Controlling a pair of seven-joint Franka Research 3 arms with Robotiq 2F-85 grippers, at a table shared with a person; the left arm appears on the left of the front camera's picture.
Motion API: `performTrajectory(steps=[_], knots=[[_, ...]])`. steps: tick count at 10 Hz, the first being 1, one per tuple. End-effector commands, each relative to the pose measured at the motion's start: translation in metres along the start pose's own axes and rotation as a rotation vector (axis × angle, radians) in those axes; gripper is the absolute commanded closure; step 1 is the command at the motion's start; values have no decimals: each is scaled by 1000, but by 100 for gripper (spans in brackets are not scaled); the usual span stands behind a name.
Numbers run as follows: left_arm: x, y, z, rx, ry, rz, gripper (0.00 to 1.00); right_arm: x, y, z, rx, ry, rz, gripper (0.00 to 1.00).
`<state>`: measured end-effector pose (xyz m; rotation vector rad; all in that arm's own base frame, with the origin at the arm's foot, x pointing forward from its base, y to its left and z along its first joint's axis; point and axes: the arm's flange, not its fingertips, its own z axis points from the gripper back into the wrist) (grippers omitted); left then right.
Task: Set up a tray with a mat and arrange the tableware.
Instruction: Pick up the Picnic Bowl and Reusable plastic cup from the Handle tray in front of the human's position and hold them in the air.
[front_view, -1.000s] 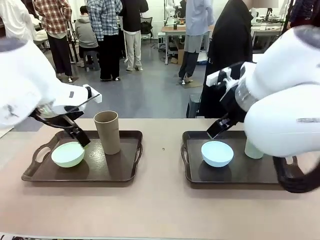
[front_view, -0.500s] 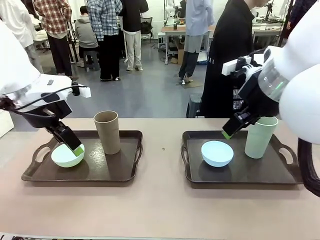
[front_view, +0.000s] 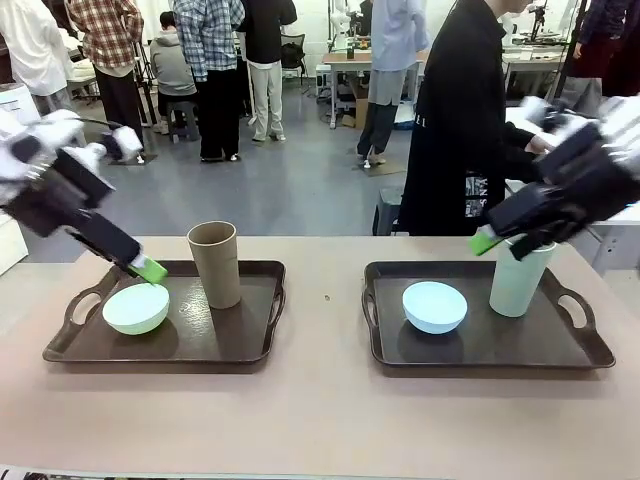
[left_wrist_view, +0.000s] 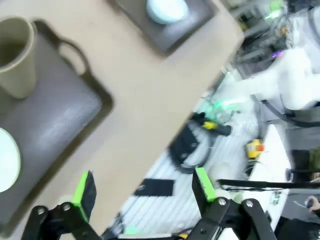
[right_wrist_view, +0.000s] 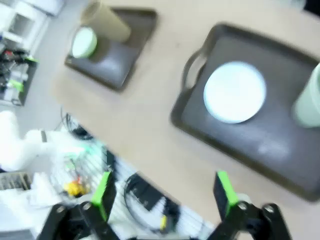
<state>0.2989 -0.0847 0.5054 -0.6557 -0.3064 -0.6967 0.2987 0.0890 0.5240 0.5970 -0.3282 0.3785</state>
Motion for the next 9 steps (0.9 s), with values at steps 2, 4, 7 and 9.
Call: performTrajectory(steps=[2, 4, 7, 9], knots=[[0, 0, 0, 0, 0, 0, 0, 0, 0, 0, 0, 0, 0, 0], [6, 17, 17, -303, -159, 52, 0, -1, -25, 15, 239, 49, -247, 0], [-13, 76, 28, -656, -362, 298, 0, -41, -102, 42, 683, -110, -626, 0], [-35, 98, 17, -600, -345, 527, 0, -63, -125, 41, 715, -116, -694, 0]])
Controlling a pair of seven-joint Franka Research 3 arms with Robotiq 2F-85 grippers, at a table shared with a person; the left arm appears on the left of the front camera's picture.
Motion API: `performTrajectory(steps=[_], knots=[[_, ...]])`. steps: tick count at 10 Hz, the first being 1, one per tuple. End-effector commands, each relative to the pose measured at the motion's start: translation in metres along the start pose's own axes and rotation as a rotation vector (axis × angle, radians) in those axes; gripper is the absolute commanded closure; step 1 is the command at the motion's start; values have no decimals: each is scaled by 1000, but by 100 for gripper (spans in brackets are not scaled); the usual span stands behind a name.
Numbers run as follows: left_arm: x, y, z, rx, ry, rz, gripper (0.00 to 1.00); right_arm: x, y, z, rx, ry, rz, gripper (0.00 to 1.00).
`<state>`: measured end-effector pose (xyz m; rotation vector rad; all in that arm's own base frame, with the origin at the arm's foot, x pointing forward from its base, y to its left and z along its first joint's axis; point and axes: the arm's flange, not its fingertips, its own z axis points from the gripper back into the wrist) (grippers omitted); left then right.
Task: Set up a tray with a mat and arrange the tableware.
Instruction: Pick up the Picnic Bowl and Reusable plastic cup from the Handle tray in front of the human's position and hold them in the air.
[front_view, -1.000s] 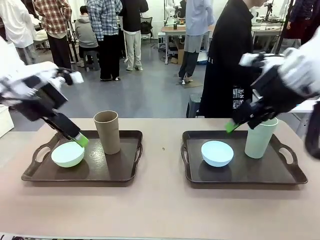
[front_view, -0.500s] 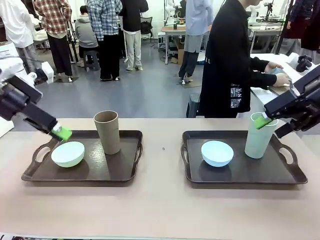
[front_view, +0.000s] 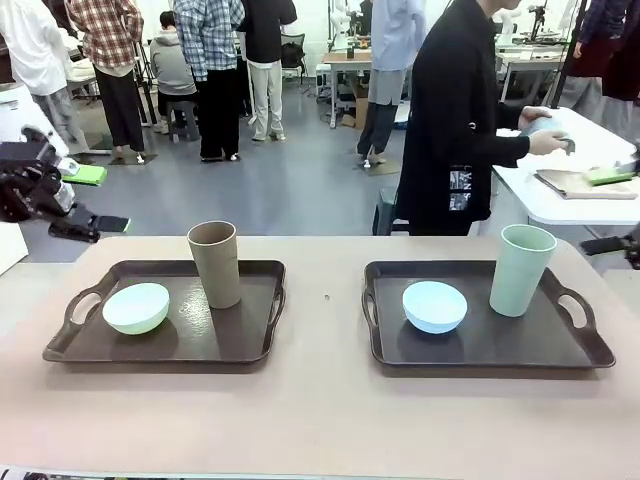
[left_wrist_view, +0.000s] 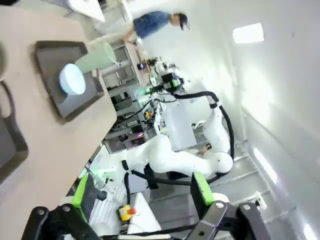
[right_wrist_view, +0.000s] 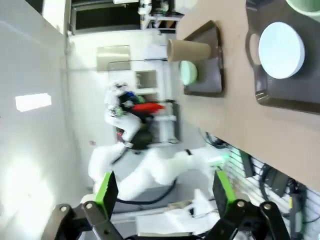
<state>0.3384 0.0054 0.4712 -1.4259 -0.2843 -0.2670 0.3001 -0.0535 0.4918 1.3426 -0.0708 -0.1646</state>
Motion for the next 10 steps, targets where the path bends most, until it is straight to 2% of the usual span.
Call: performTrajectory(steps=[1, 2, 10], knots=[[-8, 19, 0, 144, 44, 208, 0, -11, -20, -6, 11, -9, -4, 0], [0, 0, 0, 0, 0, 0, 0, 0, 0, 0, 0, 0, 0, 0], [0, 0, 0, 0, 0, 0, 0, 0, 0, 0, 0, 0, 0, 0]])
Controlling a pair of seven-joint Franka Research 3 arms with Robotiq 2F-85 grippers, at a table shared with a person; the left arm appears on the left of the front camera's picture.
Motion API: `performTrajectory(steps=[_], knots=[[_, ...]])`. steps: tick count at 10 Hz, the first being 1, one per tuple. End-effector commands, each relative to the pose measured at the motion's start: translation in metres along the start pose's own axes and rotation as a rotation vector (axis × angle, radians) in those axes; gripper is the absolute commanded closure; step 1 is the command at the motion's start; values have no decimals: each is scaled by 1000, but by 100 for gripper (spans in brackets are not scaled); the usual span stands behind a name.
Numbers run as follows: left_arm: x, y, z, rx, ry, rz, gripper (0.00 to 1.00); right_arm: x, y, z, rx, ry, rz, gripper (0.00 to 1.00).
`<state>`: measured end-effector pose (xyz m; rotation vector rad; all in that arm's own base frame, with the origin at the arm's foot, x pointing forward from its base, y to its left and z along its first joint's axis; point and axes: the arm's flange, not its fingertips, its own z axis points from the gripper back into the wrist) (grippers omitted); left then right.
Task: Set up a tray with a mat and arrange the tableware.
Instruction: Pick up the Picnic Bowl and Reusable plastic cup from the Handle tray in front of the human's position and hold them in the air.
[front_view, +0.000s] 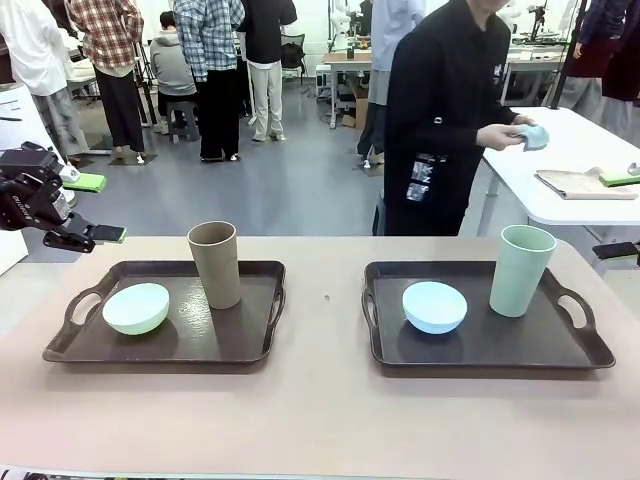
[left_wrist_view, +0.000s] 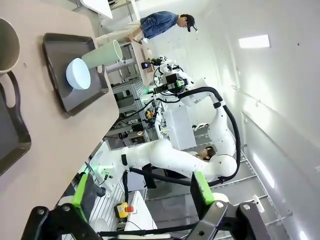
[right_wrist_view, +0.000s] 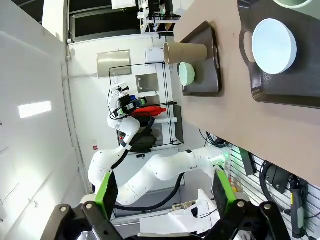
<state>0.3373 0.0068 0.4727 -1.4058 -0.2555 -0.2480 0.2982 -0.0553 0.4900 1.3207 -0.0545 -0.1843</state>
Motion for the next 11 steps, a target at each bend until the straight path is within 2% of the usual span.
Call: performTrajectory(steps=[1, 11], knots=[[1, 2, -2, -21, -12, -29, 0, 1, 2, -2, 23, 1, 22, 0], [1, 2, -2, -21, -12, -29, 0, 1, 2, -2, 23, 1, 22, 0]])
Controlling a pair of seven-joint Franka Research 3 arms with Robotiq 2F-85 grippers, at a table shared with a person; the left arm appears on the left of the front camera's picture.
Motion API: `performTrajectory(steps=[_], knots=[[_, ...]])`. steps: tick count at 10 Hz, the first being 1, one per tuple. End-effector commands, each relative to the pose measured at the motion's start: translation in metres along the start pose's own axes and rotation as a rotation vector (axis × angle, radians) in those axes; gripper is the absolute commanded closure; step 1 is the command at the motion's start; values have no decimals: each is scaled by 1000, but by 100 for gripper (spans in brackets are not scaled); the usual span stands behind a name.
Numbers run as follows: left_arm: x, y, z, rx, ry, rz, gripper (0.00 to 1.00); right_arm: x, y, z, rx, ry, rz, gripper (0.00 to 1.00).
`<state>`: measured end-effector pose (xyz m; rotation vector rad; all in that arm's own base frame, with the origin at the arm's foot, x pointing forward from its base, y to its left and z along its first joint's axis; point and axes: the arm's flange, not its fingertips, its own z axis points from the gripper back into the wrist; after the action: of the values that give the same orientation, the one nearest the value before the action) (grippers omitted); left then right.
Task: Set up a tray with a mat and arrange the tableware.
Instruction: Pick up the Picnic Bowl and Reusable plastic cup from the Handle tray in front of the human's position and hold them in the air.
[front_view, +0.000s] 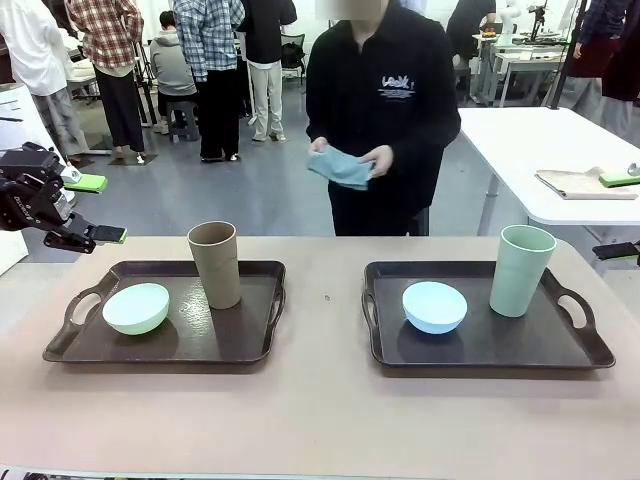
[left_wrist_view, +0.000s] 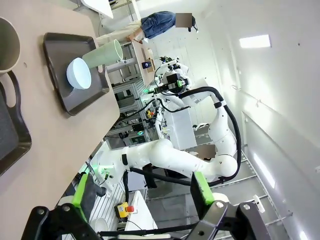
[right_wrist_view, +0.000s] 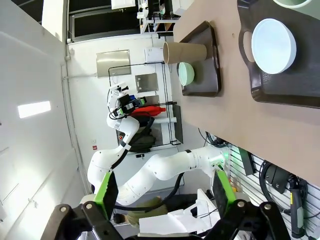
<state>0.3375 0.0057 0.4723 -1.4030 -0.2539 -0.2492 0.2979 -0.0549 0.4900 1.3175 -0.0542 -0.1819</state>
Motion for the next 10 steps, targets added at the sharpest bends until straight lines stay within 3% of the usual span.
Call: performTrajectory(steps=[1, 10], knots=[[0, 1, -1, -24, -14, -29, 0, 2, 2, -1, 26, -1, 21, 0], [0, 1, -1, -24, -14, -29, 0, 2, 2, -1, 26, -1, 21, 0]])
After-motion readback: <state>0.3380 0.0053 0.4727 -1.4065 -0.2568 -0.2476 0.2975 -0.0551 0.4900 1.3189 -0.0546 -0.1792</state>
